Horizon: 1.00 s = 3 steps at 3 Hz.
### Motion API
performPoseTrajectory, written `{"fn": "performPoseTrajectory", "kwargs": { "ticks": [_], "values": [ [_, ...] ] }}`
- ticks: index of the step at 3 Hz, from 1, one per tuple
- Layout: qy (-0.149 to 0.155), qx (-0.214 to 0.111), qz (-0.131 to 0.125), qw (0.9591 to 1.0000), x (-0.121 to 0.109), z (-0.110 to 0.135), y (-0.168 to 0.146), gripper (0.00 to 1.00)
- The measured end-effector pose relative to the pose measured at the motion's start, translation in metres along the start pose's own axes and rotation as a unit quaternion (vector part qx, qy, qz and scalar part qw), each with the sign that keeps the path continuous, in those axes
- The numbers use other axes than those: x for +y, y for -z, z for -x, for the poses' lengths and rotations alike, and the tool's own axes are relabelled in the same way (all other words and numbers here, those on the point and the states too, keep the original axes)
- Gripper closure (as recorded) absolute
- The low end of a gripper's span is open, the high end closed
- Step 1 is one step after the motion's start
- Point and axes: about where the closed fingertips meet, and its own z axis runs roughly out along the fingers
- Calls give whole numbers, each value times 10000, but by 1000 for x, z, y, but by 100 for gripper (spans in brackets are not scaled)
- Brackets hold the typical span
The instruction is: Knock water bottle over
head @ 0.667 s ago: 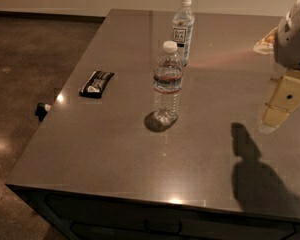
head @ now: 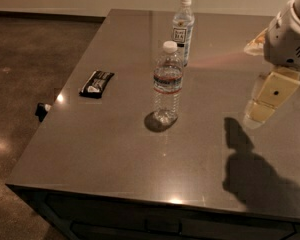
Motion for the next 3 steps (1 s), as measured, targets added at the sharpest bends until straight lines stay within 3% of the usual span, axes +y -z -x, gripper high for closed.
{"fn": "performPoseTrajectory", "kwargs": {
  "ticks": [2,3],
  "values": [
    [-314,-687,382,9964,-9,28,-34,0],
    [-479,-1203,524,9902,-10,53,-47,0]
  ]
}}
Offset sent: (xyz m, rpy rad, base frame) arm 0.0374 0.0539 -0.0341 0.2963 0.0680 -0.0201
